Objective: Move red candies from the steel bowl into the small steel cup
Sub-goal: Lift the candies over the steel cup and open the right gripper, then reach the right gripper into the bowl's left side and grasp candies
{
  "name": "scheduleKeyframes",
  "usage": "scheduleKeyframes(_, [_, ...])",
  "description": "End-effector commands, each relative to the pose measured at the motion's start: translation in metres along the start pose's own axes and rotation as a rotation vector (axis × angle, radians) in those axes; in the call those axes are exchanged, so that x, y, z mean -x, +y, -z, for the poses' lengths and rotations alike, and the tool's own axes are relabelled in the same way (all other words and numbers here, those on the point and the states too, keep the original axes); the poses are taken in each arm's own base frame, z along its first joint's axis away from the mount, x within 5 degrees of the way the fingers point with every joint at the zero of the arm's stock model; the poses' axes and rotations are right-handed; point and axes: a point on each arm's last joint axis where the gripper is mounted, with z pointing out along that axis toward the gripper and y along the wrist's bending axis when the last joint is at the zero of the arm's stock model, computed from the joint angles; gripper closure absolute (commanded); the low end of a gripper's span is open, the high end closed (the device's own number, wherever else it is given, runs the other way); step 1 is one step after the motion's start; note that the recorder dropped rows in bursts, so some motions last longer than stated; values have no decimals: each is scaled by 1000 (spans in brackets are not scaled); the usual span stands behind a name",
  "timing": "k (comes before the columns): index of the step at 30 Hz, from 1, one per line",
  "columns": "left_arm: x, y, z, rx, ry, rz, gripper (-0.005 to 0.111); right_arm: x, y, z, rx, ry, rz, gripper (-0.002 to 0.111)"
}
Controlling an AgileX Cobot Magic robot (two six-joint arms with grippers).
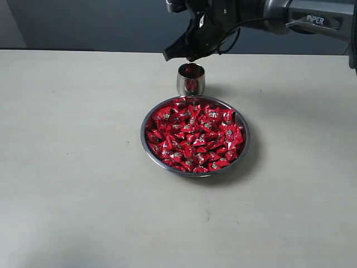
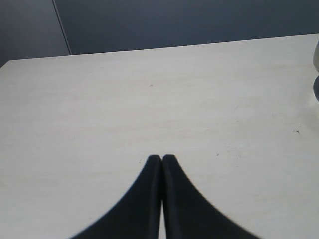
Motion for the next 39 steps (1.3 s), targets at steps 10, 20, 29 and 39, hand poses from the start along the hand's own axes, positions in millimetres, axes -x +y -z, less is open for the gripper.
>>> scheduleKeyframes(10, [3,0,1,-6,-19,-2,106,-12,-12,-24,9,-7,-74,98])
scheduleKeyframes(20, [3,0,1,-6,-19,-2,106,-3,-13,7,12,42,-65,70])
scheduleKeyframes(29, [3,0,1,-6,-19,-2,106,-7,24,37,133,207,26,71])
scheduleKeyframes(39, [3,0,1,-6,-19,-2,106,-35,69,12,239,271,60,62])
